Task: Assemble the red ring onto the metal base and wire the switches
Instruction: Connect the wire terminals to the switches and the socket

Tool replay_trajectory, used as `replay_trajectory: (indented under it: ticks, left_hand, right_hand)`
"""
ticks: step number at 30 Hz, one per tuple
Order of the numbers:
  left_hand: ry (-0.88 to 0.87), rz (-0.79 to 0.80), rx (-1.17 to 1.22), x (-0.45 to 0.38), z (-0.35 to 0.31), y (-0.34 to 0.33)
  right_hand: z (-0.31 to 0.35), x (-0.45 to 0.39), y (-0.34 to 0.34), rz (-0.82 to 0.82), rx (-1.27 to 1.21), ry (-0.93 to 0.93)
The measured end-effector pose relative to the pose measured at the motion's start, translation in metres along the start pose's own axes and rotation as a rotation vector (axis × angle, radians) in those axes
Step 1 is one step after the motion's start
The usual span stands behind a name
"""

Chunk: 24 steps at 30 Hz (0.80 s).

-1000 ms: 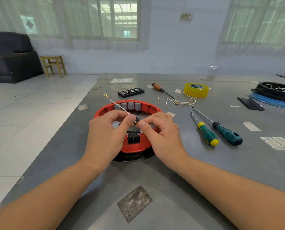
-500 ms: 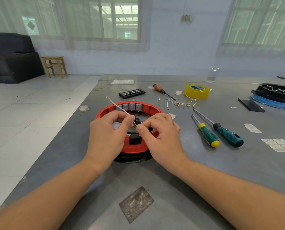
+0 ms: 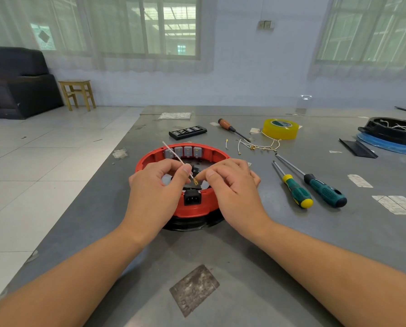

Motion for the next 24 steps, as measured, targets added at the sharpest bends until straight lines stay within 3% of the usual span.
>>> replay_trajectory:
  ticks: [6, 11, 20, 24]
  left_hand:
    - [-0.036, -0.012, -0.015, 0.001, -0.001, 0.001]
    - [-0.161, -0.079, -0.210, 0.005, -0.015, 0.005]
    - [-0.206, -0.104, -0.287, 0.004, -0.018, 0.004]
    - [-0.127, -0.117, -0.241, 0.001, -0.008, 0.006]
  right_hand:
    - [0.010, 0.001, 0.001, 0.032, 0.031, 0.056]
    - [0.018, 0.003, 0.000, 0.014, 0.065, 0.095]
    - [0.037, 0.007, 0.006, -0.106, 0.369, 0.299]
    - [0.019, -0.003, 0.007, -0.090, 0.252, 0.183]
Point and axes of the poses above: each hand's wrist, its own x-axis away from the middle knuckle, its own y-axis out of the back of the hand, z = x × y, the point moved 9 cm from there along -x, towards the middle knuckle, and after that the axes turned 4 degrees about -x, right-handed, at the moved point
